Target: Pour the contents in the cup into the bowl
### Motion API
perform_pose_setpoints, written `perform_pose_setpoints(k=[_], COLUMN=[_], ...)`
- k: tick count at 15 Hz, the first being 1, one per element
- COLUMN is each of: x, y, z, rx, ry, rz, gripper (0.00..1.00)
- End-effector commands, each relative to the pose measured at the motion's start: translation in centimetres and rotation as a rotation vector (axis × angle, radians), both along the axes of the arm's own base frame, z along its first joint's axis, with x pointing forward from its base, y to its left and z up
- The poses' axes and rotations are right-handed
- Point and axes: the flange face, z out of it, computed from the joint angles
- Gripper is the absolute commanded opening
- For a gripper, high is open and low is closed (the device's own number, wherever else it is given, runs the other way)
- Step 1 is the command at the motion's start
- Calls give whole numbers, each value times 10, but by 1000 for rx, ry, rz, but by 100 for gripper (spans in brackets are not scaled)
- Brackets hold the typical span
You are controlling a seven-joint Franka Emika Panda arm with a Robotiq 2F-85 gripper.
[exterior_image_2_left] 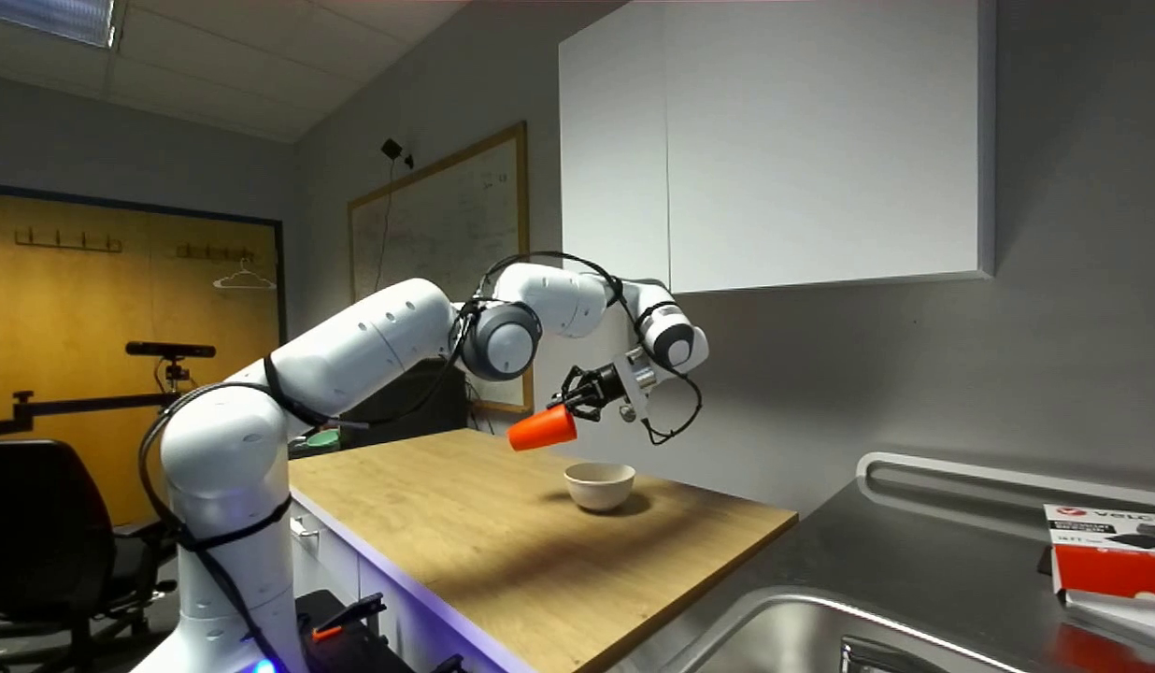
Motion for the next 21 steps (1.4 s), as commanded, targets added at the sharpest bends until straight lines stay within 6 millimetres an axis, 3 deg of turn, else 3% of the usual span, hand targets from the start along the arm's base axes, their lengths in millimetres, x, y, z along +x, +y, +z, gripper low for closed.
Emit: perform_pose_setpoints(k=[1,10,21], x=[5,14,18], y=[-13,-16,-46], z=[-1,-11,-37], rx=[52,145,223], ry=[56,193,287], rz=[-54,-165,-273], gripper=[5,5,5])
